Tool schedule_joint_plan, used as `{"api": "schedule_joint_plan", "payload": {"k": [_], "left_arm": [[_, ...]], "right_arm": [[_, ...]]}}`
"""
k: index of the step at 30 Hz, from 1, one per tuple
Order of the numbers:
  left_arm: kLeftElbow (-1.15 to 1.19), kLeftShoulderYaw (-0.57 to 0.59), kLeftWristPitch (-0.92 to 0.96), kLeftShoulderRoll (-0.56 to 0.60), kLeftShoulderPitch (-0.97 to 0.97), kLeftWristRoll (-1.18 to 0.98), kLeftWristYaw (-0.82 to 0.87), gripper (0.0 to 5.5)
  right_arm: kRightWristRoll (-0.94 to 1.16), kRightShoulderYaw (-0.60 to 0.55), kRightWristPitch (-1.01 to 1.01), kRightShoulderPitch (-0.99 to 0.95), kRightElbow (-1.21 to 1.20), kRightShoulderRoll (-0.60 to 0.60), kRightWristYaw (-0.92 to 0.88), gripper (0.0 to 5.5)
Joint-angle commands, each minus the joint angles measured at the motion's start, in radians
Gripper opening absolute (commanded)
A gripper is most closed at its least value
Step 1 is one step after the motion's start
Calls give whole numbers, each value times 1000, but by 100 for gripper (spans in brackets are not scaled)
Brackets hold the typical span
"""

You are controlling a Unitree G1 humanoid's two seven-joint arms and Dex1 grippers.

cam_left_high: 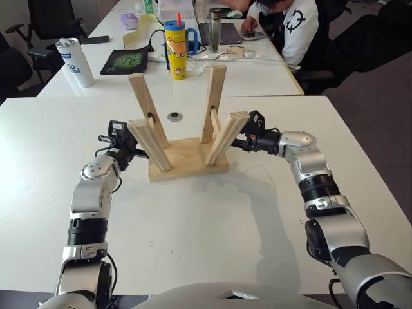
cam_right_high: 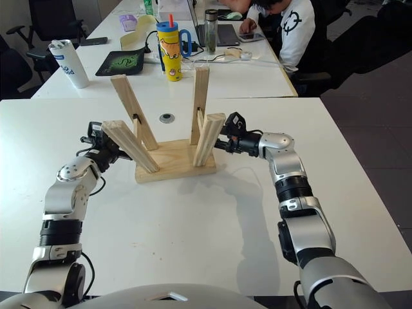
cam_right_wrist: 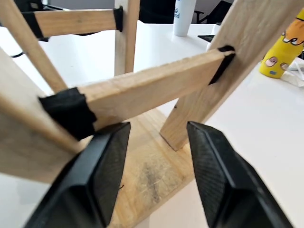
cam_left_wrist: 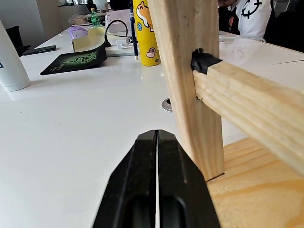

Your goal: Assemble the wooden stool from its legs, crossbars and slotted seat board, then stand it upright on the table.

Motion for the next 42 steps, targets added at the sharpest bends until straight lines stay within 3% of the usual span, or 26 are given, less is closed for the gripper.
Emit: {"api": "schedule_joint_plan", "payload": {"k": [1, 8, 13, 21, 31, 42], "left_arm": [[-89, -61, 36, -19, 34, -34, -63, 0], [-10, 17, 25, 18, 53, -1, -16, 0], [0, 22, 12, 34, 143, 24, -13, 0], [-64, -45, 54, 6, 223, 30, -29, 0], [-124, -110, 149, -2, 298, 25, -47, 0], [-103, -97, 133, 31, 305, 45, -42, 0]], "right_arm": [[87, 32, 90, 58, -214, -15, 75, 222], [-65, -68, 9, 8, -27, -12, -376, 222], [-81, -110, 58, 115, -46, -10, -550, 138], [-145, -27, 71, 281, -53, -28, -551, 2], [-100, 95, 134, 409, -284, -36, -388, 2], [-131, 81, 188, 409, -284, -55, -478, 2]]}}
